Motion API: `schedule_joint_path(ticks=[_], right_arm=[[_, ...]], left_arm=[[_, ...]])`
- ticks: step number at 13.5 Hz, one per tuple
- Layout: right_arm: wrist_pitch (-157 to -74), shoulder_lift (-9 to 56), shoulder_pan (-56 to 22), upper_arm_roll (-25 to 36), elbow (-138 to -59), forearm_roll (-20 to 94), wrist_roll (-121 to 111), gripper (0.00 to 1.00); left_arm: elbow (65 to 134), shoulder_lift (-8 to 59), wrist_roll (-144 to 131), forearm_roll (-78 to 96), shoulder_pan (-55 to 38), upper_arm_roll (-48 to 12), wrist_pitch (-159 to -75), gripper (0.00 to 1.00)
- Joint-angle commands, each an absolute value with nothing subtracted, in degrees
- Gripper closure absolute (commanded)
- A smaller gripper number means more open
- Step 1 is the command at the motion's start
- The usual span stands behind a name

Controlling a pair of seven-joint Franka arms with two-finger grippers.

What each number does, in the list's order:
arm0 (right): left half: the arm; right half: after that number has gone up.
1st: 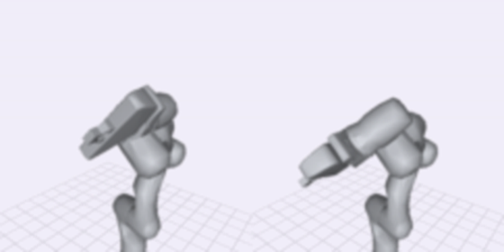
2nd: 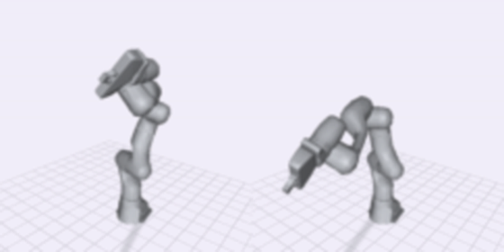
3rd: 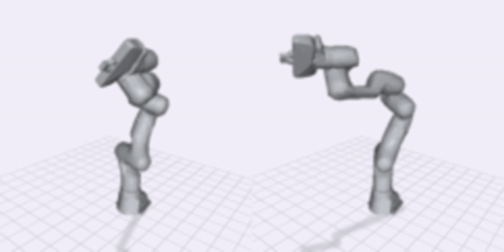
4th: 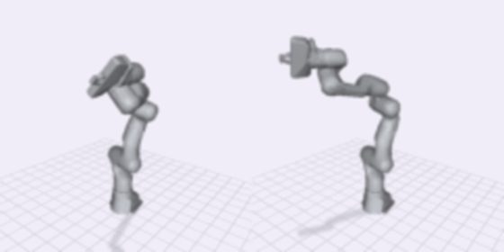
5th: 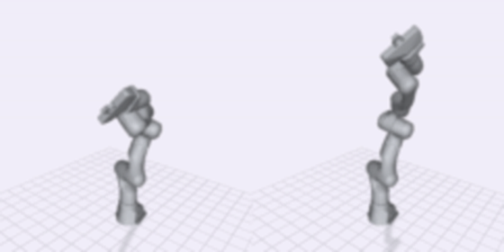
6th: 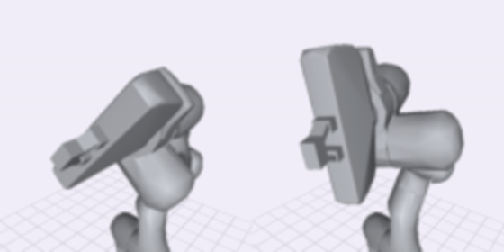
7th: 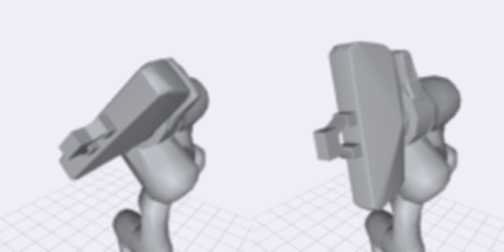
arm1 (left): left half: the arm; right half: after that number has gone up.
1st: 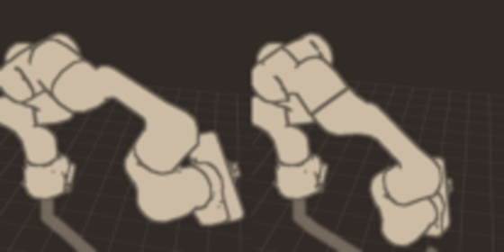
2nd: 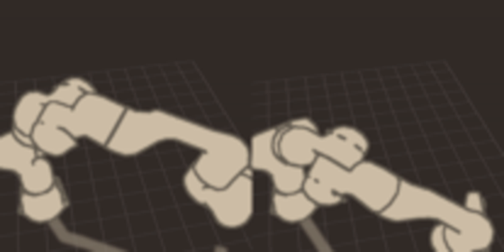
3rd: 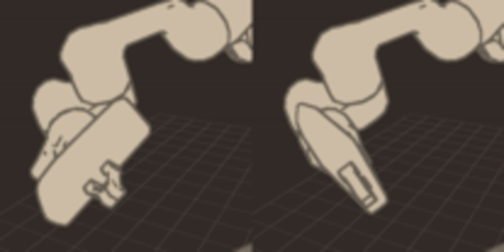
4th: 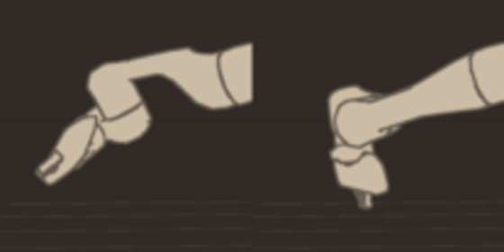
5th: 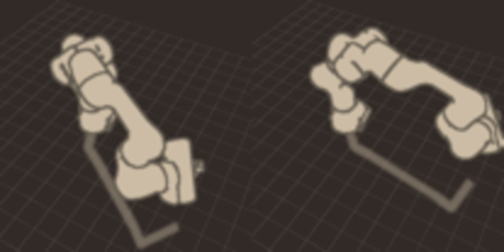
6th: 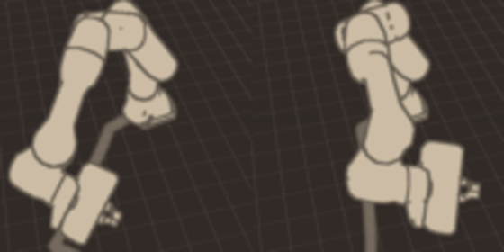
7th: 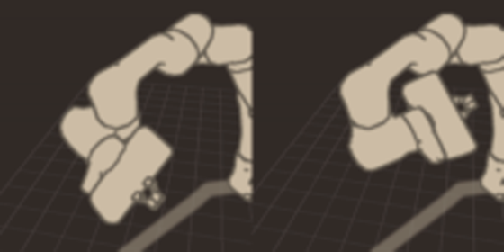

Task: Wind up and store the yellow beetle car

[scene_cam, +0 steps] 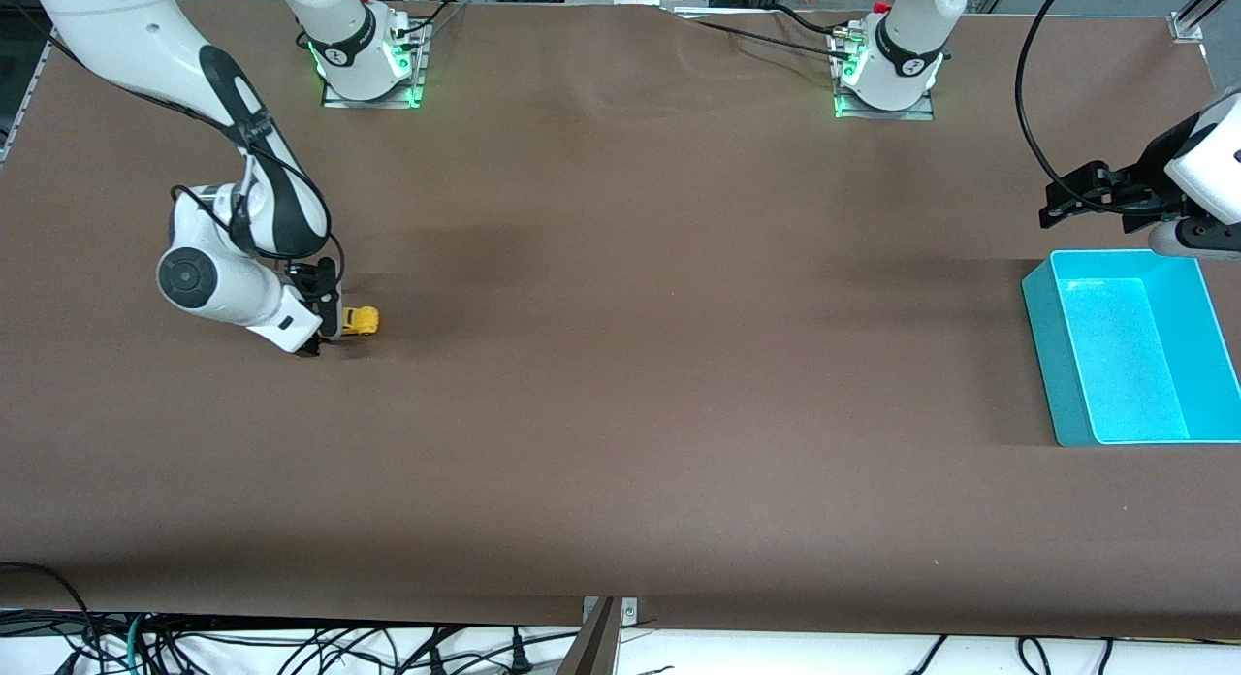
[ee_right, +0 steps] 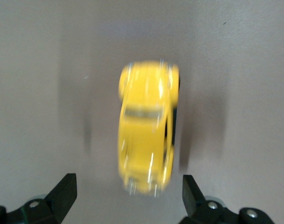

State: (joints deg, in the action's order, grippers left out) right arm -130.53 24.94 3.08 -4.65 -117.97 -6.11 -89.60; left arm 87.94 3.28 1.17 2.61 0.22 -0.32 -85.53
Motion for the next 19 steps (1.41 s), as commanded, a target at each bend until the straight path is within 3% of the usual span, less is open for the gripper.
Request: schedule_joint_path(ticks=[1, 7, 11, 19], right_arm=[[-121.8, 24.0, 3.6, -5.3, -112.6, -5.1, -90.1, 0.00], [-107.9, 24.0, 0.1, -5.6, -98.5, -1.8, -66.1, 0.00], [-107.6, 23.9, -1.2, -5.5, -94.8, -1.8, -48.8, 0.00], [-104.1, 20.6, -0.8, -1.2, -87.7, -2.2, -37.7, 0.00]], left_arm=[[86.3, 4.0, 1.7, 3.2, 0.6, -0.5, -85.3, 0.00], [86.3, 4.7, 1.8, 2.9, 0.7, -0.6, -85.3, 0.00], [86.2, 4.8, 1.8, 3.0, 0.7, -0.5, -85.3, 0.00], [86.3, 6.1, 1.8, 2.9, 1.1, -0.6, -85.8, 0.00]])
